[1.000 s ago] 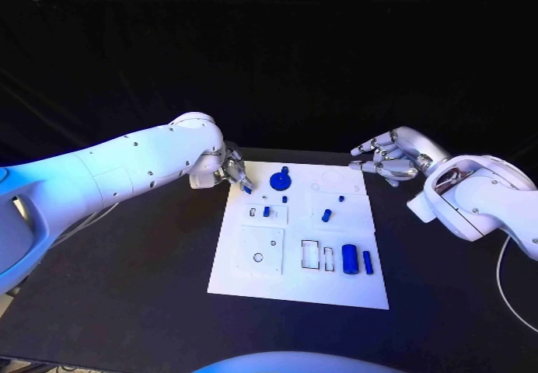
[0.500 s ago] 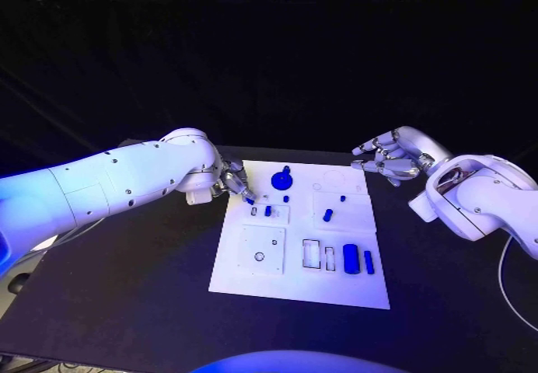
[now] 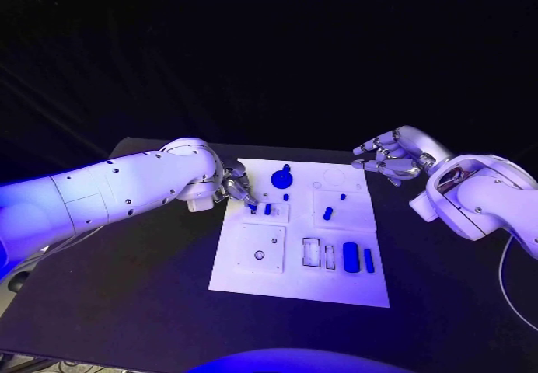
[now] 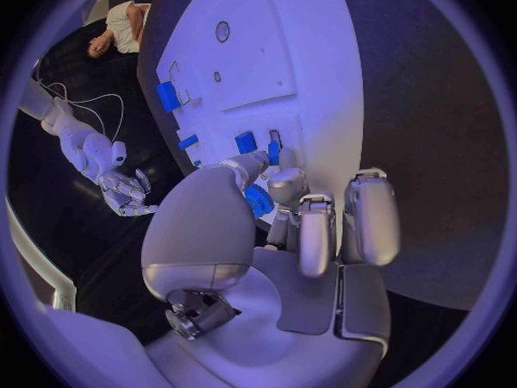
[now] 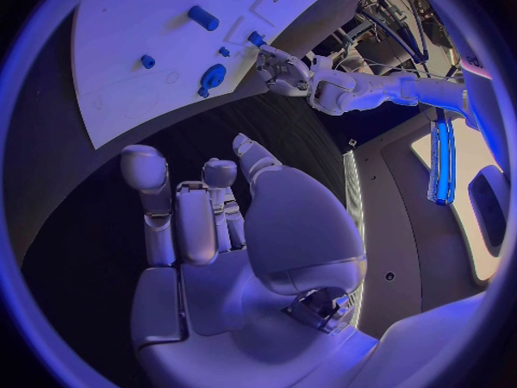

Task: Assemble the parts on the task board

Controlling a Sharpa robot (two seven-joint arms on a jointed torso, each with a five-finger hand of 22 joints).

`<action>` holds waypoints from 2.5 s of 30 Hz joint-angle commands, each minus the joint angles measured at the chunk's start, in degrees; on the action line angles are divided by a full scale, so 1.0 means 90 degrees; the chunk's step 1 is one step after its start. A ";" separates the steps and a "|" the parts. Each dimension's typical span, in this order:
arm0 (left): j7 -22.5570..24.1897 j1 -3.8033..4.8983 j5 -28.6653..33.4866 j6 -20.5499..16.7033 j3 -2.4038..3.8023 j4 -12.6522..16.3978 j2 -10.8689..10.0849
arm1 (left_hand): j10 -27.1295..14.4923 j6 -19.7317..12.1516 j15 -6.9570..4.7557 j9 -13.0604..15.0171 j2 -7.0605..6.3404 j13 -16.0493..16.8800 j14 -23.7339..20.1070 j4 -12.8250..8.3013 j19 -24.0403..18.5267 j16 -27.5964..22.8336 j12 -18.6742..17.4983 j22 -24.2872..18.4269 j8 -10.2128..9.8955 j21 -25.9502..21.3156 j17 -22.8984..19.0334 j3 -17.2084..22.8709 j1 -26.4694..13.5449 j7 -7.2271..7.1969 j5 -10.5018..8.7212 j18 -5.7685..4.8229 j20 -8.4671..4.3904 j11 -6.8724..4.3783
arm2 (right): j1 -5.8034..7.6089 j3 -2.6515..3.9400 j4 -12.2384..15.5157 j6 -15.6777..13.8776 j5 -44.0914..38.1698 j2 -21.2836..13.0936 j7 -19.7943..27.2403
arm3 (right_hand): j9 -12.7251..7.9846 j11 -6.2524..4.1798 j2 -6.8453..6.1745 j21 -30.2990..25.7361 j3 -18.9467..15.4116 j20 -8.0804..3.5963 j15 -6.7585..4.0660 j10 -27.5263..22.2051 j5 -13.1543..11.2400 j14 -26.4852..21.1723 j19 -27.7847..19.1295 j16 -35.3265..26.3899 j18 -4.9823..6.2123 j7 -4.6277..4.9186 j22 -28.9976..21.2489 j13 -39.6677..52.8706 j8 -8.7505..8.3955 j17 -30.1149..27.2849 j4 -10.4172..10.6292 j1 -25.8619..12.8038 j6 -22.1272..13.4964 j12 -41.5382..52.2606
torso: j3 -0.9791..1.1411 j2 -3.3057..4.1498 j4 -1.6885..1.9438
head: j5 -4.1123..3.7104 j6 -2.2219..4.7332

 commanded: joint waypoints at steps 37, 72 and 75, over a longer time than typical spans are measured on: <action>0.0038 -0.0112 -0.0264 0.0380 -0.0024 0.0123 -0.0060 | 0.0053 0.0063 -0.0051 0.0012 0.0008 0.0013 0.0655 -0.0799 0.0221 0.0015 0.0006 0.0371 0.0042 0.0022 0.1675 0.0854 0.0021 -0.0022 0.0035 -0.0110 -0.0053 -0.0004 | -0.0014 -0.0002 0.0006 0.0110 -0.0049 -0.0002 0.0017 | 0.0002 -0.0002 0.0009 -0.0043 -0.0003 -0.0006 0.0018 -0.0026 0.0049 0.0182 0.0013 -0.0028 0.0126 0.0001 -0.0013 -0.0010 0.0034 -0.0008 0.0039 0.0076 -0.0026 -0.0011 | 0.0006 -0.0001 -0.0002 | 0.0011 -0.0049; -0.0681 -0.0111 -0.0220 0.0449 -0.0023 0.0008 0.0178 | 0.0238 0.0438 -0.0111 -0.0035 0.0135 0.0166 0.0655 -0.0021 0.0256 0.0015 0.0104 0.0470 -0.0011 0.0068 0.1675 0.0140 -0.1139 -0.0144 -0.0017 -0.0128 -0.0103 -0.0084 | -0.0015 -0.0003 0.0058 0.0128 -0.0049 -0.0020 0.0006 | 0.0002 -0.0002 0.0007 -0.0049 -0.0001 -0.0006 0.0017 -0.0026 0.0067 0.0185 0.0017 -0.0030 0.0126 0.0001 -0.0018 -0.0017 0.0036 -0.0006 0.0044 0.0081 -0.0025 -0.0013 | 0.0009 -0.0002 0.0002 | -0.0009 -0.0097; -0.0659 -0.0111 -0.0233 0.0390 -0.0023 0.0004 0.0191 | 0.0278 0.0475 -0.0117 -0.0037 0.0140 0.0228 0.0655 -0.0016 0.0270 0.0015 0.0150 0.0504 -0.0009 0.0100 0.1675 0.0104 -0.1150 -0.0158 -0.0016 -0.0136 -0.0108 -0.0095 | -0.0017 -0.0003 0.0053 0.0128 -0.0049 -0.0015 0.0008 | 0.0002 -0.0002 0.0007 -0.0049 -0.0001 -0.0006 0.0017 -0.0026 0.0067 0.0185 0.0017 -0.0030 0.0126 0.0001 -0.0018 -0.0017 0.0036 -0.0006 0.0044 0.0081 -0.0025 -0.0013 | 0.0012 -0.0002 0.0000 | -0.0006 -0.0102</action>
